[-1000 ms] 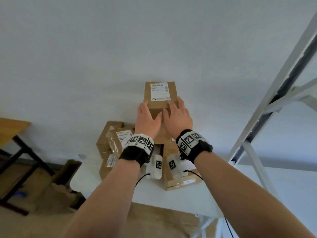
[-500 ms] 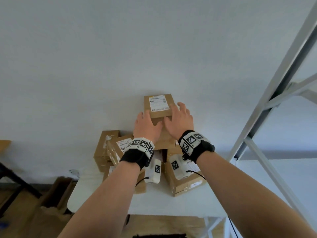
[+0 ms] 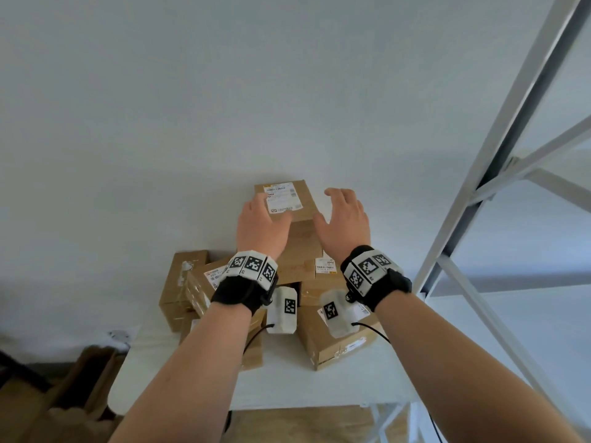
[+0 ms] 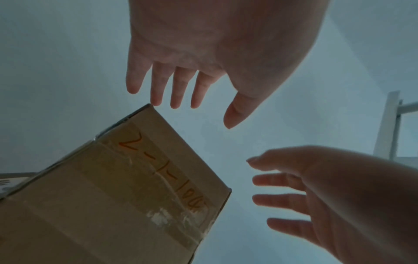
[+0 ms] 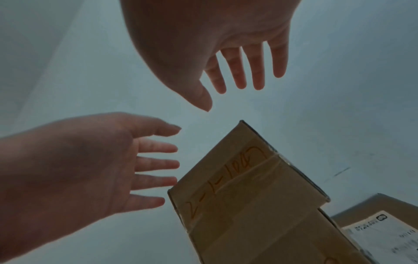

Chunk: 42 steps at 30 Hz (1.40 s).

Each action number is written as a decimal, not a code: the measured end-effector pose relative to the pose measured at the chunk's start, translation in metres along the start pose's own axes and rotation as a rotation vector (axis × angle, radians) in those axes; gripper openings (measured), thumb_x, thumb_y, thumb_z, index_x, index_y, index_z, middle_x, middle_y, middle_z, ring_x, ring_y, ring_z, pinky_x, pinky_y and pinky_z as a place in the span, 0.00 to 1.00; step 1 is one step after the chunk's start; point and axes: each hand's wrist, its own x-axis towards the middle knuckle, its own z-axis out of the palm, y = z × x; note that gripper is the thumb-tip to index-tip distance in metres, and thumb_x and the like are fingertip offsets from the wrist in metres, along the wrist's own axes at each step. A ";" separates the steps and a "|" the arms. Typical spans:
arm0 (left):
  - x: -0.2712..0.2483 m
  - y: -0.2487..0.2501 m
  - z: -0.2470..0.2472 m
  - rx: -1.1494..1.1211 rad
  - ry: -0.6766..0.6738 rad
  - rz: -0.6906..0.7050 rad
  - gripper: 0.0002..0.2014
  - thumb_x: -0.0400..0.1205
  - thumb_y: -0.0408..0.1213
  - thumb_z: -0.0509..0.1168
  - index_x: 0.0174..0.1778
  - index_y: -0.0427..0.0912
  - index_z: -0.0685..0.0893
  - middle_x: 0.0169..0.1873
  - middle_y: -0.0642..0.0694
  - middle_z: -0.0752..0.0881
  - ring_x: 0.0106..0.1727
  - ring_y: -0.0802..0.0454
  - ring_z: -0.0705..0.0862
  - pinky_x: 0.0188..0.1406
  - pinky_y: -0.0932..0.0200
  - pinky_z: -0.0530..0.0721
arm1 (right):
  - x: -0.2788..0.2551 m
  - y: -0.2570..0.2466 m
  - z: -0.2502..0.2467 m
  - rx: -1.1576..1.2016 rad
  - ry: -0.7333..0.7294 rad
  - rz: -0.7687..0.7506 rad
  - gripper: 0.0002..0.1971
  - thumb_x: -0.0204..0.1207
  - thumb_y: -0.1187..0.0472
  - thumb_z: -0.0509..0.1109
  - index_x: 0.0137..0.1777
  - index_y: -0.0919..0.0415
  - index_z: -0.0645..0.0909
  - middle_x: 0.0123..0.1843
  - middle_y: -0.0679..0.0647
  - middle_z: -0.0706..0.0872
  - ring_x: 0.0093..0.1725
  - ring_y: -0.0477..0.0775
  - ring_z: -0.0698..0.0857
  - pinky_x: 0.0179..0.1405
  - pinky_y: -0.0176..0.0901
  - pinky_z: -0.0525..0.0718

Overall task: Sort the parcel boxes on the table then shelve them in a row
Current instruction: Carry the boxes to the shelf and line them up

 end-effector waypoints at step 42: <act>0.012 -0.021 -0.006 -0.350 -0.420 -0.056 0.27 0.77 0.61 0.59 0.72 0.57 0.74 0.60 0.57 0.83 0.60 0.51 0.82 0.66 0.40 0.79 | -0.026 -0.002 0.017 0.734 0.048 0.475 0.16 0.83 0.46 0.61 0.65 0.48 0.80 0.56 0.44 0.86 0.55 0.47 0.84 0.52 0.45 0.84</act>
